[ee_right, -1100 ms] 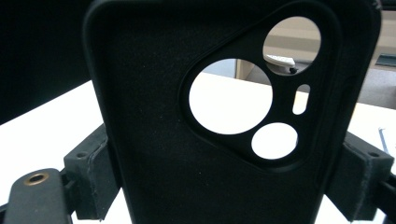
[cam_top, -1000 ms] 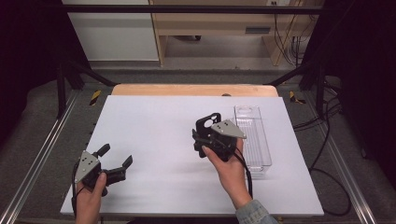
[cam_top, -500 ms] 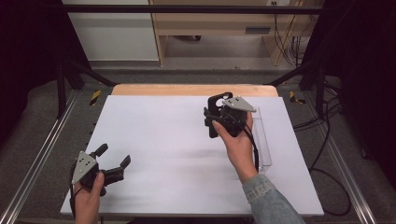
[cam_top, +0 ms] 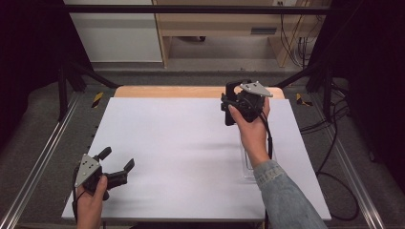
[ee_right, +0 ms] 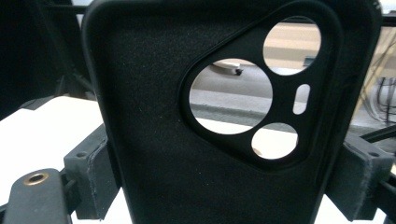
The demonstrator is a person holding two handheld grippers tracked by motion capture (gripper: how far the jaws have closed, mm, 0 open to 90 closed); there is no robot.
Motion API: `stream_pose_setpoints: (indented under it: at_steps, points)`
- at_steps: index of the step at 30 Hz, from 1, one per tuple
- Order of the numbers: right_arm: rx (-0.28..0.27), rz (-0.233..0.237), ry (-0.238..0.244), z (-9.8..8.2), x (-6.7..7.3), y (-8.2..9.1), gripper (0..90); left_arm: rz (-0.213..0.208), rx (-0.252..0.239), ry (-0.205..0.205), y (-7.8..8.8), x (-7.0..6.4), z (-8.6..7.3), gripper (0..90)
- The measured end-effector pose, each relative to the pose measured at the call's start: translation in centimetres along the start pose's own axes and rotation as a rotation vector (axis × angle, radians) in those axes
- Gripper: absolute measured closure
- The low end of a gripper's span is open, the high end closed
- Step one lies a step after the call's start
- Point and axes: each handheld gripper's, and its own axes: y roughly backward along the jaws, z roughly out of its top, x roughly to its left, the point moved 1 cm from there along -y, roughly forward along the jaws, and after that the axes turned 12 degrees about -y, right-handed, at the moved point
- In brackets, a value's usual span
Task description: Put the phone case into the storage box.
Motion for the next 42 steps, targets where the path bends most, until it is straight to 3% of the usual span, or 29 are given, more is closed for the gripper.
stream_pose_setpoints:
  at_steps: [26,42]
  points:
    - [-0.004,-0.128,-0.065,0.4,-6.0,-2.4,13.0,-0.009,0.009,-0.005,-0.3,-0.1,-0.1,3.8]
    - [-0.005,-0.14,-0.091,-0.1,-8.0,-3.9,12.9,-0.017,0.011,-0.011,-0.3,-0.1,-0.1,3.7]
